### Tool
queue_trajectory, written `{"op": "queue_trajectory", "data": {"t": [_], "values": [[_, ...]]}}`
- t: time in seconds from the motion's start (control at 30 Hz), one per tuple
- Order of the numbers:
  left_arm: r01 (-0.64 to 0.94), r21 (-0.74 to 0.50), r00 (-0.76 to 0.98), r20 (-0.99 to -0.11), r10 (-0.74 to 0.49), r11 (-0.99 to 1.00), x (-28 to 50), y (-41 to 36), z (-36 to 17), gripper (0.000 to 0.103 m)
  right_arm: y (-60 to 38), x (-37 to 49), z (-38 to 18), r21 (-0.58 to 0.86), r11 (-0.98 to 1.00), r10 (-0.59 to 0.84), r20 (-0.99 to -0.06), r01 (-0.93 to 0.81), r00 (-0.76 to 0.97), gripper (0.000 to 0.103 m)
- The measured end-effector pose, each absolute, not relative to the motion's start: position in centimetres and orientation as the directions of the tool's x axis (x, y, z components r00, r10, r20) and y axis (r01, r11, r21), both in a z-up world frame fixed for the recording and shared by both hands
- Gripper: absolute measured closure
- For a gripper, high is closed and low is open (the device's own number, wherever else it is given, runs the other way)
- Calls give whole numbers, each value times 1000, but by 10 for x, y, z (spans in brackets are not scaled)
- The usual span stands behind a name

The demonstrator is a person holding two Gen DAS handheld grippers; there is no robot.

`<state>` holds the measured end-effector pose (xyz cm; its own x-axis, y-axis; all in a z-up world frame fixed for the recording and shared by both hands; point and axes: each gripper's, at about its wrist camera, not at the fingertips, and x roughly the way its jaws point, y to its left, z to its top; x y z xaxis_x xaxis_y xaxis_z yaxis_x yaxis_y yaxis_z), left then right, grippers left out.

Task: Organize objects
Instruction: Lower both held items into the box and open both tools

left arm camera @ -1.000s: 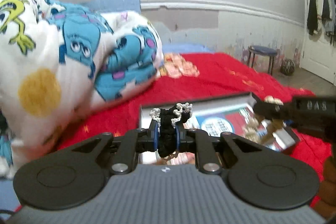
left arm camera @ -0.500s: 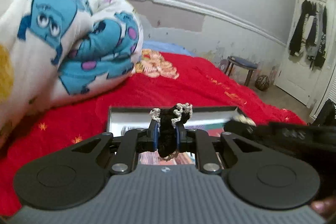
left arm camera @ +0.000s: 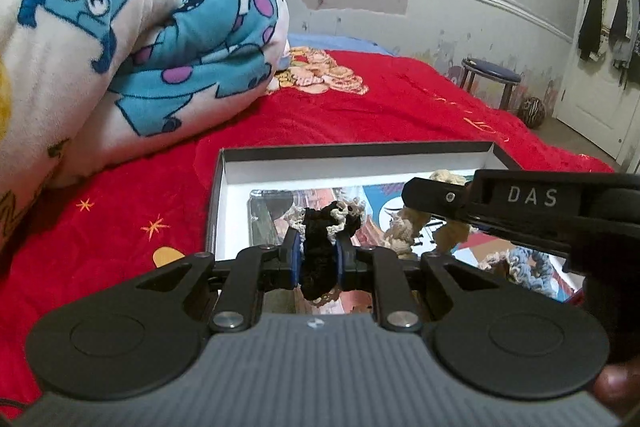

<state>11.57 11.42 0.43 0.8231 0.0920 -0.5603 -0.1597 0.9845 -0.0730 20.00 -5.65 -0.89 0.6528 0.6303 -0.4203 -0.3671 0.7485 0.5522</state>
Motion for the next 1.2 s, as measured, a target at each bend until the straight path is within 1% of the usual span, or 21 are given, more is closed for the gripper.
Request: {"op": "queue_trajectory", "data": {"t": [0.07,0.23,0.33,0.37,0.4,0.43,0.57,0.63,0.7,0.73,0.8,0.87,0.93,0.97,1.07,1.2], "values": [[-158,-75,822,-562,89,985,116,115,3,82,-58,201,-12,577,736,640,-420,-355,644,88],[-157,-64,807,-584,91,986,118,115,-3,80,-60,201,-15,577,740,634,-423,-347,647,88],[-153,-62,794,-602,85,986,120,115,-8,77,-59,202,-17,577,738,639,-430,-350,638,88],[-148,-61,787,-612,80,987,121,114,-9,71,-58,202,-18,571,741,638,-434,-354,636,88],[-146,-62,782,-618,77,987,122,114,-10,60,-58,202,-19,566,744,637,-437,-356,635,87],[-148,-62,781,-619,78,987,123,114,-11,53,-57,202,-20,564,744,639,-439,-360,632,86],[-150,-57,782,-618,83,987,122,115,-9,49,-56,202,-24,573,738,647,-448,-357,618,85],[-160,-64,789,-607,89,985,119,117,-4,45,-57,202,-22,578,734,650,-446,-357,615,80],[-160,-60,802,-590,94,985,113,119,5,40,-61,199,-16,591,728,652,-438,-348,619,70],[-155,-55,809,-580,95,986,109,120,10,39,-64,196,-12,600,721,654,-426,-346,625,69],[-127,-46,828,-556,80,991,96,120,23,33,-72,188,1,606,717,652,-407,-345,640,65],[-86,-48,840,-541,46,995,79,119,34,28,-82,177,16,603,719,642,-387,-346,662,63],[-34,-52,845,-535,1,998,58,115,43,27,-95,160,31,588,736,615,-375,-335,693,60],[-5,-52,847,-532,-24,999,48,112,47,25,-102,152,38,577,750,598,-381,-324,706,57],[82,-27,850,-520,-84,996,27,98,51,24,-117,121,50,523,796,551,-416,-306,723,57],[165,55,831,-546,-109,985,16,74,37,24,-131,87,52,470,840,499,-474,-270,726,57]]}}
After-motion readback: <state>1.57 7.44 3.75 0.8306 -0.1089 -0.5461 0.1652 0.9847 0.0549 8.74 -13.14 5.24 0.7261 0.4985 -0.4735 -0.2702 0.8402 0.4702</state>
